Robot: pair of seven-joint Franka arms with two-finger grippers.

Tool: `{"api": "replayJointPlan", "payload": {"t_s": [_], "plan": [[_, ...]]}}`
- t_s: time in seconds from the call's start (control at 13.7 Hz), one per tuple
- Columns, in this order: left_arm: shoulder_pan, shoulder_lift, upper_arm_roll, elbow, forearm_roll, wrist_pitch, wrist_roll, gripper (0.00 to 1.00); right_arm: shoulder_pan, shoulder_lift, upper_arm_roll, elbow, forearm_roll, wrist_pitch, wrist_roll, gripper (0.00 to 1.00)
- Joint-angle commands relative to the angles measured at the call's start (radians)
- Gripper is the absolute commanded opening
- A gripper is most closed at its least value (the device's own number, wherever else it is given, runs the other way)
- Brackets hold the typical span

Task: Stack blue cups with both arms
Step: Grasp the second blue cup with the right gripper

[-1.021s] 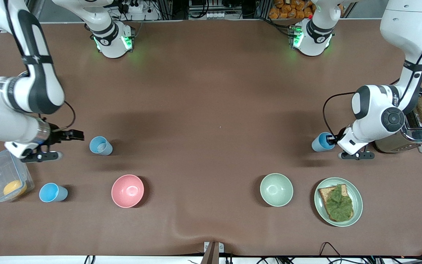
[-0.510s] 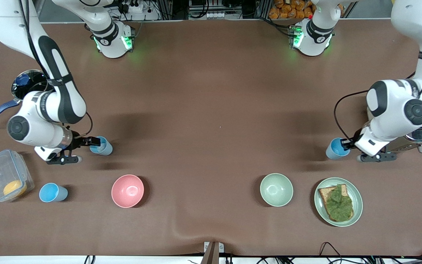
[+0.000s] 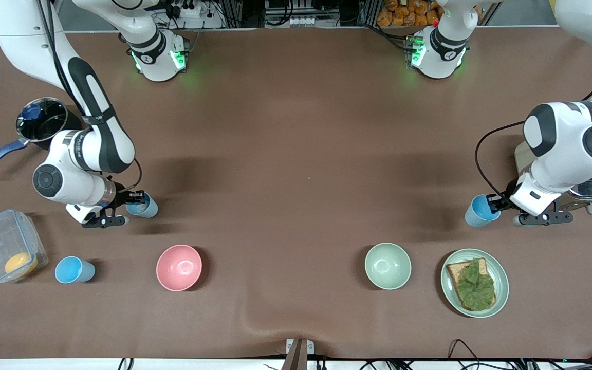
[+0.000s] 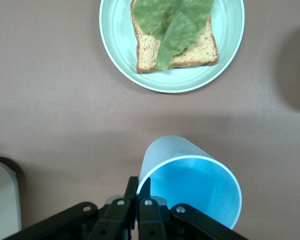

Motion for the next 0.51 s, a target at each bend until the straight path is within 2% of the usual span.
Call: {"api": "replayJointPlan", "payload": {"t_s": [0.0, 0.22, 0.44], "plan": [[-0.002, -0.031, -0.014, -0.003, -0.014, -0.020, -0.051, 0.00, 0.068, -0.002, 0.010, 0.039, 0.029, -0.087, 0.112, 0.00], [-0.002, -0.037, -0.042, 0.009, -0.014, -0.045, -0.086, 0.00, 0.192, -0.009, 0.049, 0.053, 0.186, -0.120, 0.287, 0.00], [-0.002, -0.042, -0.060, 0.015, -0.014, -0.063, -0.114, 0.00, 0.379, -0.002, 0.047, 0.089, 0.340, -0.106, 0.489, 0.00]]}}
